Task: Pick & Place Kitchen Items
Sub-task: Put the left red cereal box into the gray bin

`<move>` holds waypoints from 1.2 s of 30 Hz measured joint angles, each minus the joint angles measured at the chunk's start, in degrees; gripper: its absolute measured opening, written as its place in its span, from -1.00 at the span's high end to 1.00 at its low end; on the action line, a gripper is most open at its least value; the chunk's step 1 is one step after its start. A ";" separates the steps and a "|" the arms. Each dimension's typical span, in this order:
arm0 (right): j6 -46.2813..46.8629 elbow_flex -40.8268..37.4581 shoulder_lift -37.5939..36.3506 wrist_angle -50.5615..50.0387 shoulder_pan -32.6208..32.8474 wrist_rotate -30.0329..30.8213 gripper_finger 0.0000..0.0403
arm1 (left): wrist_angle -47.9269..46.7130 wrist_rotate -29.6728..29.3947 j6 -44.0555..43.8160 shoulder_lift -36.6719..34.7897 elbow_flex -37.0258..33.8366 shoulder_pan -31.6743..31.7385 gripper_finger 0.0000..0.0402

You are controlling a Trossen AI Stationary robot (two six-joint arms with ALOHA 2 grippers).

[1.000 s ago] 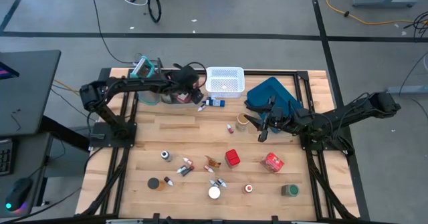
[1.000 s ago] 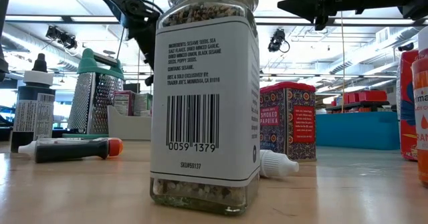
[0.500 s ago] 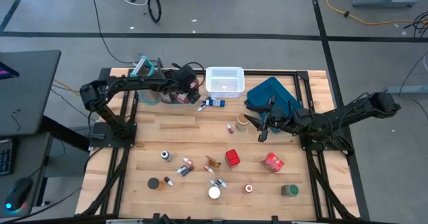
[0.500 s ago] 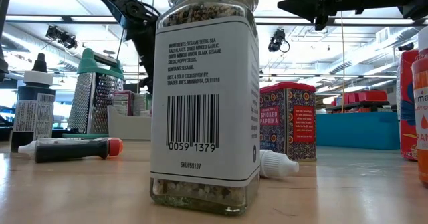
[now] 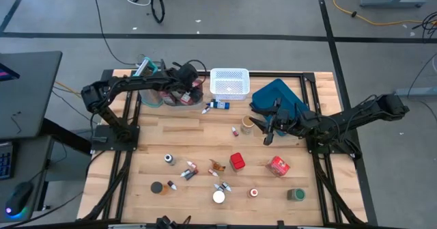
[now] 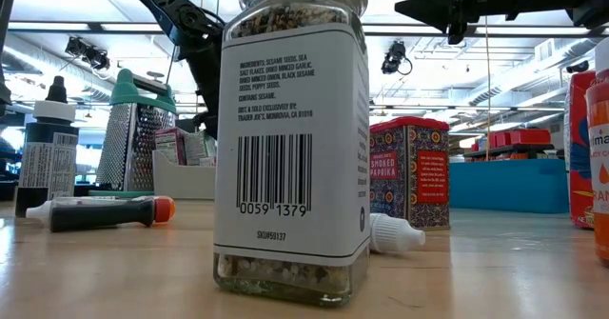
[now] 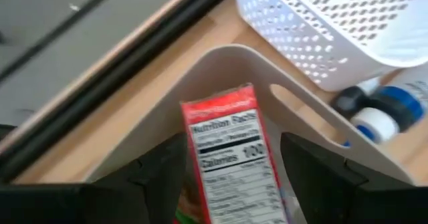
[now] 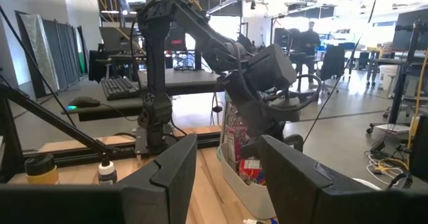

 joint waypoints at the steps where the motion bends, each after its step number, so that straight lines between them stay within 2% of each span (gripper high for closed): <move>1: -0.01 0.00 0.00 0.00 0.00 0.00 0.14 | 0.02 0.68 -0.32 0.00 0.00 0.19 -0.23; 16: -0.02 0.00 0.00 -0.12 0.00 0.02 0.14 | 1.23 -1.73 -1.37 1.86 0.07 0.94 -0.23; 24: -0.02 0.00 0.00 -0.09 0.00 0.04 0.14 | 1.79 -9.67 -1.12 1.62 -0.04 -0.05 -0.23; 31: -0.04 0.00 0.00 -0.20 0.00 0.04 0.14 | 1.76 -9.42 -3.85 1.60 -0.04 -0.11 -0.23; 36: -0.04 0.00 0.00 -0.20 0.00 0.04 0.14 | 0.87 -0.70 -7.37 1.84 0.02 1.20 -0.23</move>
